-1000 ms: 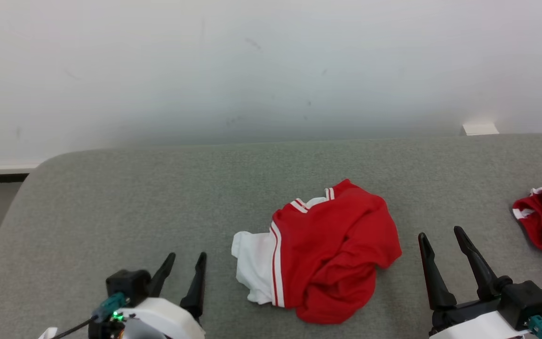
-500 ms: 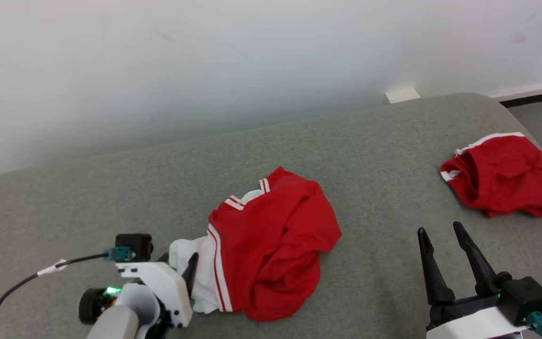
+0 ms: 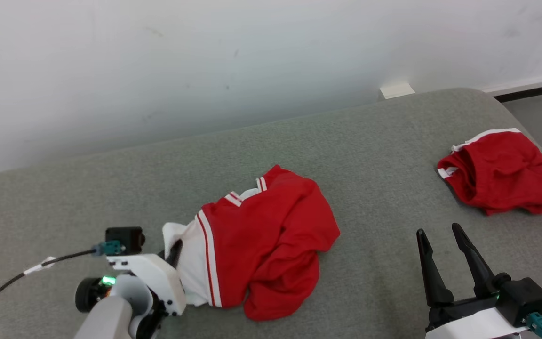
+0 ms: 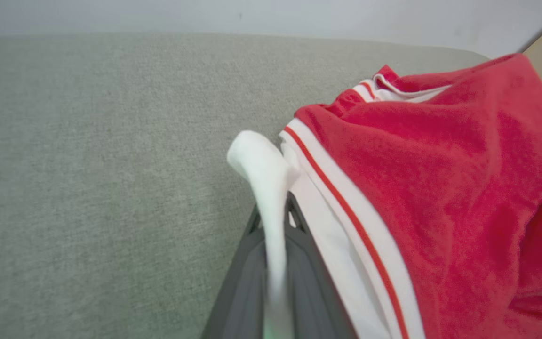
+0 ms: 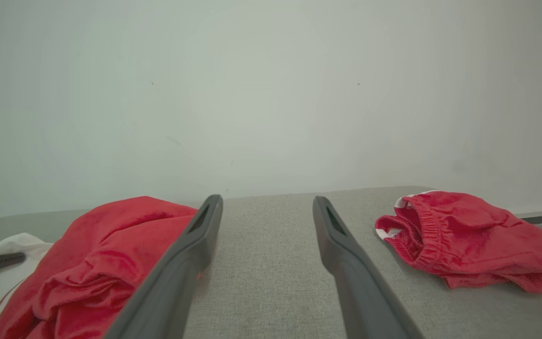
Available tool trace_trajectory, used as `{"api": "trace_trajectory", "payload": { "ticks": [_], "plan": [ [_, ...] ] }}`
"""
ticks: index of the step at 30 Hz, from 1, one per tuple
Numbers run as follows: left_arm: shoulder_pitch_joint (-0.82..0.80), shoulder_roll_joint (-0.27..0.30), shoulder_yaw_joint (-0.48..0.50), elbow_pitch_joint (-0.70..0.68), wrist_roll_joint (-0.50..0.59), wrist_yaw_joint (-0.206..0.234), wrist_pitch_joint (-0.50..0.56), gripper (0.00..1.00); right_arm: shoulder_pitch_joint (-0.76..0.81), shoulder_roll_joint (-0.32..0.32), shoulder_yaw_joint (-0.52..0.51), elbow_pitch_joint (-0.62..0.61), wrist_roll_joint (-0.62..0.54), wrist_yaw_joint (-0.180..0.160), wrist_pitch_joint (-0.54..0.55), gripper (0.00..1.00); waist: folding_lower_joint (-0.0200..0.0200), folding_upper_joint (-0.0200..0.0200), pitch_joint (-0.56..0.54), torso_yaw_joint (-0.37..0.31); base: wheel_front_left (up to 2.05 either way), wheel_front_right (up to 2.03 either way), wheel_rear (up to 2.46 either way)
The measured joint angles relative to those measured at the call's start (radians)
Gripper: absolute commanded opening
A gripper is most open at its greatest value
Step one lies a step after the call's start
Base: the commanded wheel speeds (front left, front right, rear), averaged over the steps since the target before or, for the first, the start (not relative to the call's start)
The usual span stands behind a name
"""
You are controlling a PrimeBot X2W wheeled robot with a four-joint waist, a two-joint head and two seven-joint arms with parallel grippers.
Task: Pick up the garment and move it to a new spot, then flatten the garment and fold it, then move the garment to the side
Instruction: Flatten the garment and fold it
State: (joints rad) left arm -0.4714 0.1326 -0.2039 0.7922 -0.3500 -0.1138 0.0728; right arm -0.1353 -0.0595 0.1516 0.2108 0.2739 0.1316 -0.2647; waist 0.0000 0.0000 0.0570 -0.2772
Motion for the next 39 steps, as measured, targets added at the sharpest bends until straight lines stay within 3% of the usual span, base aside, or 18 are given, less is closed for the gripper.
{"api": "trace_trajectory", "payload": {
  "ticks": [6,15,19,20,21,22,23,28,34,39],
  "plan": [
    [-0.045,0.024,0.044,-0.025,-0.032,0.018,-0.081,0.0,0.009,-0.004,0.0,0.007,0.0,0.0,0.0,1.0,0.0,0.0,-0.026,0.062,0.0,0.0,0.0],
    [-0.051,0.159,0.174,0.048,-0.093,0.095,-0.119,0.0,0.017,-0.003,0.015,0.012,0.0,0.0,0.0,1.0,0.0,0.0,-0.06,0.163,0.0,0.0,0.0],
    [-0.024,0.181,0.209,0.12,-0.122,0.092,-0.131,0.0,0.016,-0.004,0.013,0.013,0.001,0.0,0.0,1.0,0.0,0.0,-0.059,0.178,0.0,0.0,0.0],
    [-0.021,0.183,0.209,0.143,-0.126,0.082,-0.133,0.08,0.015,-0.003,0.012,0.013,0.001,0.0,0.0,1.0,0.0,0.0,-0.057,0.18,0.0,0.0,0.0],
    [-0.02,0.184,0.209,0.161,-0.13,0.077,-0.135,0.44,0.016,-0.004,0.011,0.014,0.003,0.0,0.0,1.0,0.0,0.0,-0.055,0.181,0.0,0.0,0.0],
    [-0.02,0.181,0.209,0.173,-0.137,0.073,-0.14,0.95,0.016,-0.004,0.009,0.015,0.003,0.0,0.0,1.0,0.0,0.0,-0.054,0.182,0.0,0.0,0.0],
    [-0.019,0.177,0.207,0.181,-0.137,0.072,-0.147,1.0,0.016,-0.004,0.009,0.016,0.003,0.0,0.0,1.0,0.0,0.0,-0.054,0.184,0.0,0.0,0.0],
    [-0.019,0.161,0.187,0.186,-0.133,0.062,-0.209,1.0,0.018,-0.003,0.006,0.017,0.003,0.0,0.0,1.0,0.0,0.0,-0.058,0.191,0.0,0.0,0.0],
    [-0.002,0.147,0.134,0.095,-0.082,0.051,-0.291,1.0,0.032,-0.007,-0.011,0.016,0.003,0.0,0.0,1.0,0.0,0.0,-0.066,0.21,0.0,0.0,0.0],
    [0.078,0.13,0.115,-0.056,-0.034,0.091,-0.33,1.0,0.042,-0.008,-0.01,0.015,0.003,0.0,0.0,1.0,0.0,0.0,-0.068,0.229,0.0,0.0,0.0]
  ]
}}
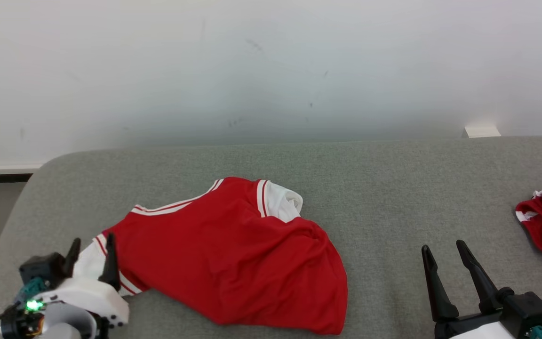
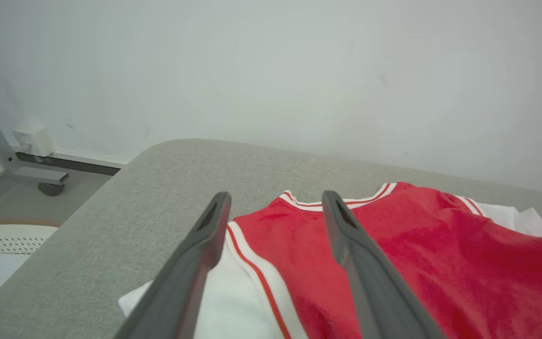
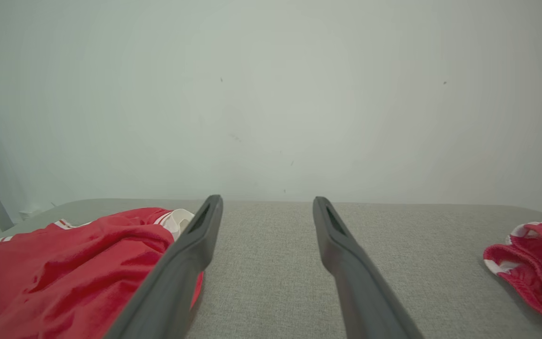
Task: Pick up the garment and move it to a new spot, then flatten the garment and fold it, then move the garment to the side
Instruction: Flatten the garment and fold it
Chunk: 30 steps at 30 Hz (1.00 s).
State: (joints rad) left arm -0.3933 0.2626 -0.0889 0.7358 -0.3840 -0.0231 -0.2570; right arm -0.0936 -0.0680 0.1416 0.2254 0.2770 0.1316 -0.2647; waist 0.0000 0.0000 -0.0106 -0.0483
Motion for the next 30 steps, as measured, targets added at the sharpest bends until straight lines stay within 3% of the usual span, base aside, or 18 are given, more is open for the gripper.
{"api": "trace_trajectory", "payload": {
  "ticks": [7,11,18,30],
  "plan": [
    [0.204,-0.058,0.013,-0.327,0.031,0.016,-0.006,1.0,0.014,-0.021,-0.011,-0.001,0.0,0.0,0.0,1.0,0.0,0.0,0.0,0.013,0.0,0.0,0.0],
    [0.296,-0.104,0.023,-0.435,0.044,0.029,-0.006,1.0,0.019,-0.026,-0.013,0.002,-0.001,0.0,0.0,1.0,0.0,0.0,0.001,0.024,0.0,0.0,0.0],
    [0.322,-0.129,0.009,-0.495,0.054,0.022,-0.006,1.0,0.01,-0.062,0.021,0.032,-0.002,0.0,0.008,1.0,0.0,0.0,-0.005,0.057,0.0,0.0,0.0],
    [0.293,-0.154,-0.05,-0.442,0.06,-0.019,-0.007,1.0,-0.183,-0.089,0.129,0.292,0.15,0.0,0.255,1.0,0.0,0.0,0.018,0.182,0.0,0.0,0.0]
  ]
}}
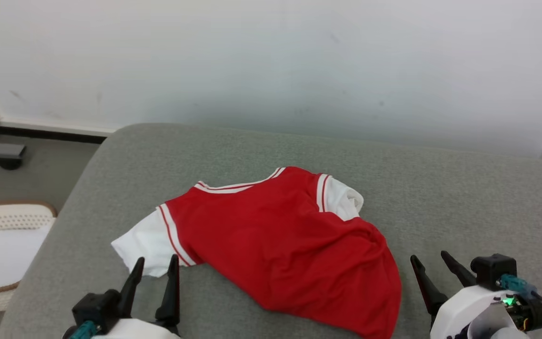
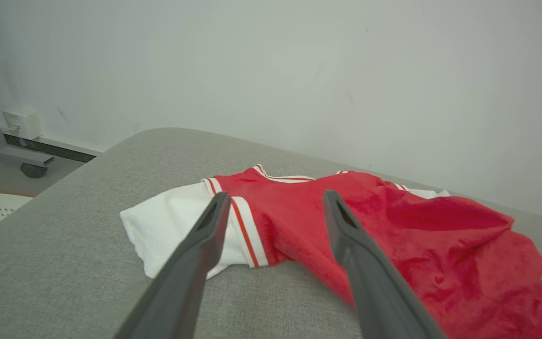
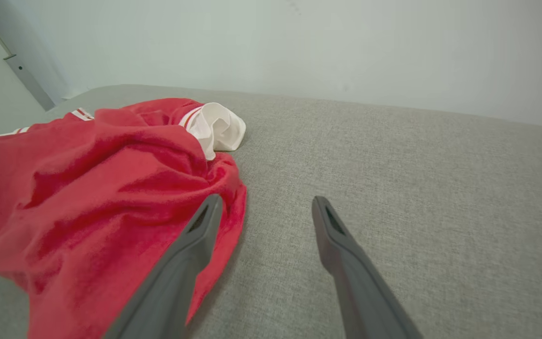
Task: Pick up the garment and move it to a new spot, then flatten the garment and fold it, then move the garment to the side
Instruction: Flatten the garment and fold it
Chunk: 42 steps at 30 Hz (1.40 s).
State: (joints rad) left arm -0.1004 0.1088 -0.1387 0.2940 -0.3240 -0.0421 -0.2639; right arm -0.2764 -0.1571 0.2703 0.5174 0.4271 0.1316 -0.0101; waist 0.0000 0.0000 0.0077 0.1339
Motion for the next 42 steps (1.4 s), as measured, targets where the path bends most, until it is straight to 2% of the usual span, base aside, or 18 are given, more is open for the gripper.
{"api": "trace_trajectory", "payload": {
  "ticks": [9,14,15,16,17,23,30,38,42],
  "plan": [
    [-0.03,-0.016,-0.019,0.023,0.007,-0.014,0.0,1.0,-0.107,-0.007,0.086,0.202,0.105,0.0,0.218,1.0,0.0,0.0,0.031,0.117,0.0,0.0,0.0],
    [-0.033,-0.025,-0.017,0.031,0.007,-0.019,0.0,1.0,-0.128,-0.017,0.115,0.241,0.143,-0.005,0.274,1.0,0.0,0.0,0.041,0.17,0.0,0.0,0.0],
    [-0.033,-0.026,-0.016,0.032,0.007,-0.019,0.0,1.0,-0.13,-0.02,0.118,0.241,0.149,-0.006,0.272,0.48,-0.0001,0.0,0.042,0.177,0.0,0.0,0.0],
    [-0.033,-0.026,-0.013,0.033,0.007,-0.02,0.0,1.0,-0.131,-0.023,0.123,0.242,0.154,-0.006,0.264,0.4,-0.0001,0.0,0.042,0.182,0.0,0.0,0.0],
    [-0.033,-0.026,-0.011,0.034,0.007,-0.02,0.0,1.0,-0.131,-0.024,0.128,0.242,0.159,-0.006,0.256,0.0,0.0,0.0,0.041,0.185,0.0,0.0,0.0],
    [-0.029,-0.028,-0.002,0.038,0.013,-0.021,0.0,1.0,-0.132,-0.024,0.143,0.25,0.166,-0.001,0.17,0.0,0.0,0.0,0.025,0.165,0.0,0.0,0.0],
    [-0.023,-0.03,-0.005,0.033,0.015,-0.029,0.0,1.0,-0.189,-0.09,0.119,0.197,0.173,-0.001,0.113,0.0,0.0,0.0,0.018,0.119,0.0,0.0,0.0],
    [-0.041,-0.035,-0.007,0.025,0.016,-0.039,0.0,1.0,-0.322,-0.215,0.089,0.08,0.208,-0.001,0.197,0.0,0.0,0.0,0.088,0.108,0.0,0.0,0.0],
    [-0.071,-0.044,-0.013,0.021,0.012,-0.046,0.0,1.0,-0.399,-0.261,0.067,0.09,0.226,-0.001,0.249,0.0,0.0001,0.0,0.143,0.122,0.0,0.0,0.0]
  ]
}}
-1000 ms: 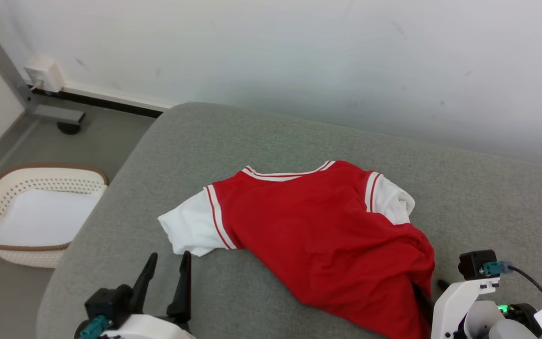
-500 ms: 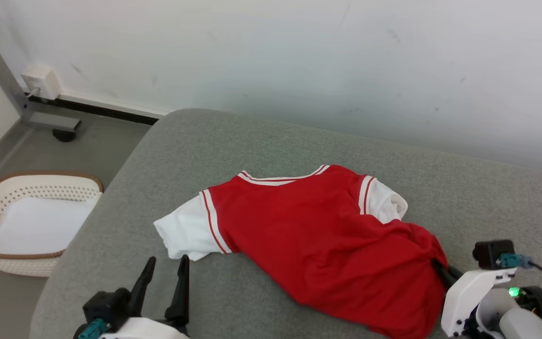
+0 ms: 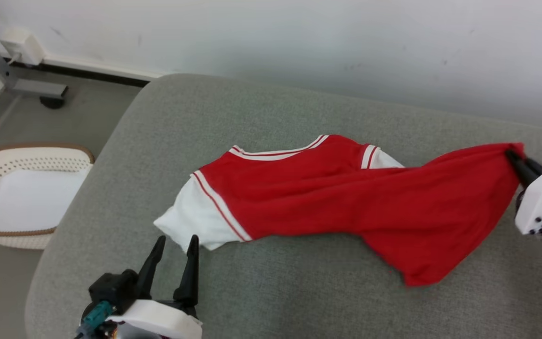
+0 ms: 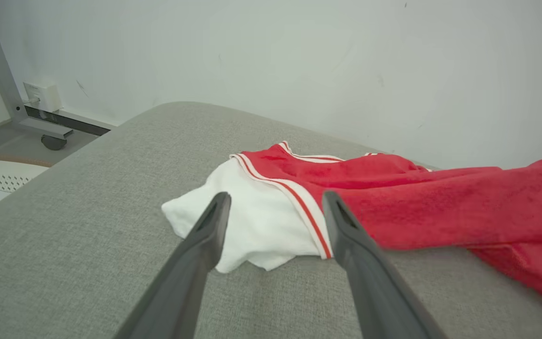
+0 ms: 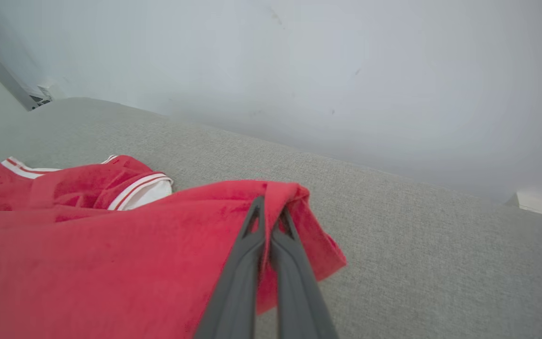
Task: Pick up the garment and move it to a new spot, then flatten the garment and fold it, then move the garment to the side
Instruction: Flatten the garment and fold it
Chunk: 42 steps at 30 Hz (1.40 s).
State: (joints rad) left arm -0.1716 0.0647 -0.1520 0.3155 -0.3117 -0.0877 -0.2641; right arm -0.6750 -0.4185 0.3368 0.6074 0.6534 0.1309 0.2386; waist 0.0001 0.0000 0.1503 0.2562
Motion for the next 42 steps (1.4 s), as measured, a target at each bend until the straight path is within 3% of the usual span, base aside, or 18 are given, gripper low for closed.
{"api": "trace_trajectory", "payload": {
  "ticks": [4,9,10,11,12,17,23,33,36,42],
  "plan": [
    [-0.028,-0.007,-0.006,-0.003,-0.004,-0.004,0.0,1.0,-0.096,-0.058,-0.035,0.076,-0.013,0.0,0.001,0.0,0.0,0.0,0.059,0.026,0.0,0.0,0.0],
    [-0.056,-0.01,-0.006,-0.003,-0.007,-0.01,0.0,1.0,-0.188,-0.075,-0.04,0.169,-0.047,0.0,-0.017,0.0,0.0,0.0,0.115,0.055,0.0,0.0,0.0],
    [-0.06,-0.011,-0.007,-0.002,-0.007,-0.011,0.0,1.0,-0.204,-0.074,-0.039,0.196,-0.054,0.0,-0.02,0.23,0.0,0.0,0.127,0.062,0.0,0.0,0.0],
    [-0.064,-0.012,-0.008,0.0,-0.007,-0.013,0.0,1.0,-0.22,-0.074,-0.038,0.224,-0.065,0.0,-0.021,0.75,0.0001,0.0,0.137,0.069,0.0,0.0,0.0],
    [-0.072,-0.013,-0.009,0.001,-0.007,-0.014,0.0,1.0,-0.243,-0.071,-0.05,0.284,-0.08,0.0,-0.042,1.0,0.0001,0.0,0.151,0.084,0.0,0.0,0.0],
    [-0.072,-0.015,-0.009,0.012,-0.007,-0.015,0.0,1.0,-0.251,-0.033,-0.044,0.351,-0.101,0.0,-0.104,1.0,0.0001,0.0,0.143,0.091,0.0,0.0,0.0],
    [-0.06,-0.016,0.008,0.021,0.001,-0.016,0.0,1.0,-0.21,0.02,-0.025,0.356,-0.117,0.0,-0.236,1.0,0.0,0.0,0.077,0.053,0.0,0.0,0.0],
    [0.001,-0.016,0.022,0.037,0.022,-0.016,0.0,1.0,0.003,0.082,0.004,0.191,-0.087,0.0,-0.389,1.0,-0.0001,0.0,-0.062,-0.035,0.0,0.0,0.0],
    [0.016,-0.014,0.028,0.038,0.024,-0.016,0.0,1.0,0.134,0.121,0.046,0.105,-0.061,0.0,-0.39,1.0,-0.0001,0.0,-0.101,-0.061,0.0,0.0,0.0],
    [0.019,-0.014,0.025,0.042,0.032,-0.017,0.0,1.0,0.262,0.165,0.068,0.066,-0.045,0.0,-0.356,1.0,-0.0002,0.0,-0.125,-0.063,0.0,0.0,0.0]
  ]
}}
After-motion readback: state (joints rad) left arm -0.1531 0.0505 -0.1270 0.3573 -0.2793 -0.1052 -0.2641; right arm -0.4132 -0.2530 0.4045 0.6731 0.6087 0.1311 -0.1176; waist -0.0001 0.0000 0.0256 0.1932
